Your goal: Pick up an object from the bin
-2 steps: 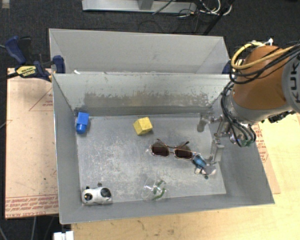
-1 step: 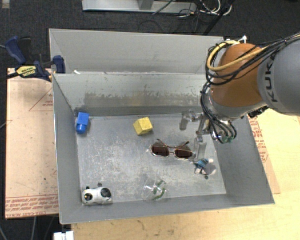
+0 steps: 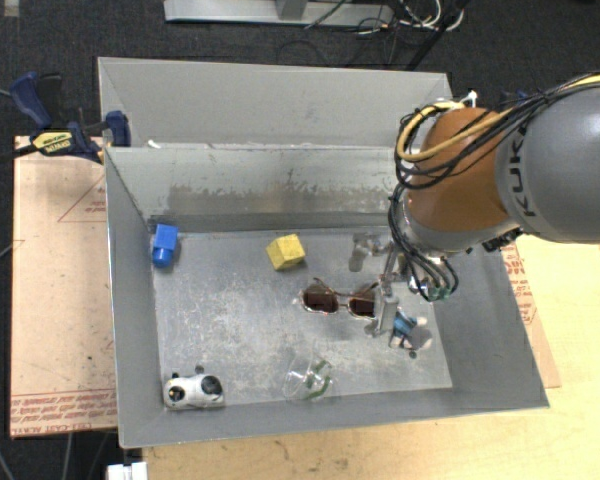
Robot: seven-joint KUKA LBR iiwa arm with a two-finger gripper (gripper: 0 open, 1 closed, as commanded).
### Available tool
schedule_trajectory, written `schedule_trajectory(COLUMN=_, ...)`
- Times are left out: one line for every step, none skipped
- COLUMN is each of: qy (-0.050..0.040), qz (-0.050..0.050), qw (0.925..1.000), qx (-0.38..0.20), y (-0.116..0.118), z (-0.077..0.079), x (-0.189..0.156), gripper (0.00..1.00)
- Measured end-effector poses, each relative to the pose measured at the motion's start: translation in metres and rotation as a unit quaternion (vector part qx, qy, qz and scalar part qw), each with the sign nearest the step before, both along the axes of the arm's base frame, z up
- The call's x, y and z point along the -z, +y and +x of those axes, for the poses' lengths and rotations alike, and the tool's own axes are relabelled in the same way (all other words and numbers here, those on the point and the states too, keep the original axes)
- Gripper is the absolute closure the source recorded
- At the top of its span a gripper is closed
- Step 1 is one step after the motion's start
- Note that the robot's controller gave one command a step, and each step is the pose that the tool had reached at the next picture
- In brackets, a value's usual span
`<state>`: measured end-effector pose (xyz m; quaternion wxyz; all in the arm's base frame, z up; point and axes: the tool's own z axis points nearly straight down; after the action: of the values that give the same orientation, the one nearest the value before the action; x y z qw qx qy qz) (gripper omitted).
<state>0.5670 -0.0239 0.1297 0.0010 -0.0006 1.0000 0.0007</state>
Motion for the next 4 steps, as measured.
schedule_trajectory(qy=0.0015, qz=0.0, qw=0.9989, qx=-0.047, y=0.017, z=-0.006, x=0.062, gripper=0.0)
schedule_trajectory(qy=-0.0007, qz=0.0, qw=0.9996, qx=0.027, y=0.006, z=-0.004, x=0.059, gripper=1.0)
schedule_trajectory(qy=-0.0007, qz=0.0, qw=0.9996, qx=0.027, y=0.006, z=-0.004, x=0.059, gripper=1.0)
schedule_trajectory(qy=-0.0008, qz=0.0, qw=0.9997, qx=0.026, y=0.006, z=-0.004, x=0.059, gripper=1.0)
